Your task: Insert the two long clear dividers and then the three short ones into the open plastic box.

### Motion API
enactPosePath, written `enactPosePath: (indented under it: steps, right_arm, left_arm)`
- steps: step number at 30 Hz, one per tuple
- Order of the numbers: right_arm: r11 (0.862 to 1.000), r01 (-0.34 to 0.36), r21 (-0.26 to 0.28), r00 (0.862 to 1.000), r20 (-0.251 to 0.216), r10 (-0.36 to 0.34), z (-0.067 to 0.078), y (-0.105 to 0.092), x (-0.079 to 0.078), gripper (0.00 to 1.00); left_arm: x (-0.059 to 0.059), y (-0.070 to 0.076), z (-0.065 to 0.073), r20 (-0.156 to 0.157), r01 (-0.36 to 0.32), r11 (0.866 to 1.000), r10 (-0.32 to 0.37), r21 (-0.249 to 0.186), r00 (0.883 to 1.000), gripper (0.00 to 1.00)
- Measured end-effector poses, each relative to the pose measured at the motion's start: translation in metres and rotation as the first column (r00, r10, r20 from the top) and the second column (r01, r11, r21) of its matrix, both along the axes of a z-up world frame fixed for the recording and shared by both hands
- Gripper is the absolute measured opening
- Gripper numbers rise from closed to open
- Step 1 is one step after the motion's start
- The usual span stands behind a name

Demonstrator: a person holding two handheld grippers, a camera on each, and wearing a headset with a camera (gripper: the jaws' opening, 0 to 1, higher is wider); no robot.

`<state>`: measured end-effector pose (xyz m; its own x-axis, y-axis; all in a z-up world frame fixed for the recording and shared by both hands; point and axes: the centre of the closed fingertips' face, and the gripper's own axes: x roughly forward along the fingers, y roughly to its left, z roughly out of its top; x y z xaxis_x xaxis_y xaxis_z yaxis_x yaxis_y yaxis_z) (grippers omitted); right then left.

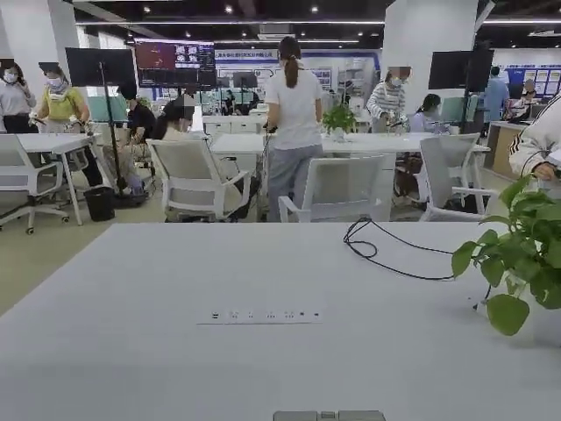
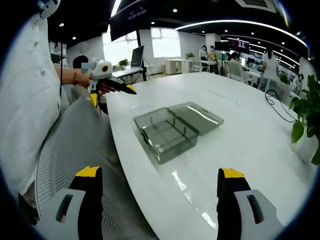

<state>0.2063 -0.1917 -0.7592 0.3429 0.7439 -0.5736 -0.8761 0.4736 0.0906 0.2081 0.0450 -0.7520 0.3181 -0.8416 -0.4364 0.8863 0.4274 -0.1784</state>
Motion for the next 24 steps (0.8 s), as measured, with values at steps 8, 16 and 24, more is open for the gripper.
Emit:
enactPosePath:
  steps: [8, 16, 24]
  right_arm:
    - [1.0, 0.001, -0.002, 1.0, 0.0, -0.001, -0.0001, -0.0003, 0.0013, 0.95]
    - [1.0, -0.001, -0.003, 1.0, 0.0, 0.001, -0.0008, -0.0006, 0.0003, 0.95]
    - [1.0, -0.001, -0.003, 1.0, 0.001, 0.001, -0.0003, -0.0006, 0.0002, 0.95]
  left_arm:
    - [-0.0006, 0.0003, -0.0004, -0.002, 0.001, 1.0, -0.001, 0.001, 1.0, 1.0]
    - [-0.001, 0.0004, -0.0003, -0.003, 0.0, 1.0, 0.0, 0.0, 1.0, 1.0]
    - [-0.0013, -0.0002, 0.0007, -0.003, -0.001, 1.0, 0.001, -0.003, 1.0, 1.0]
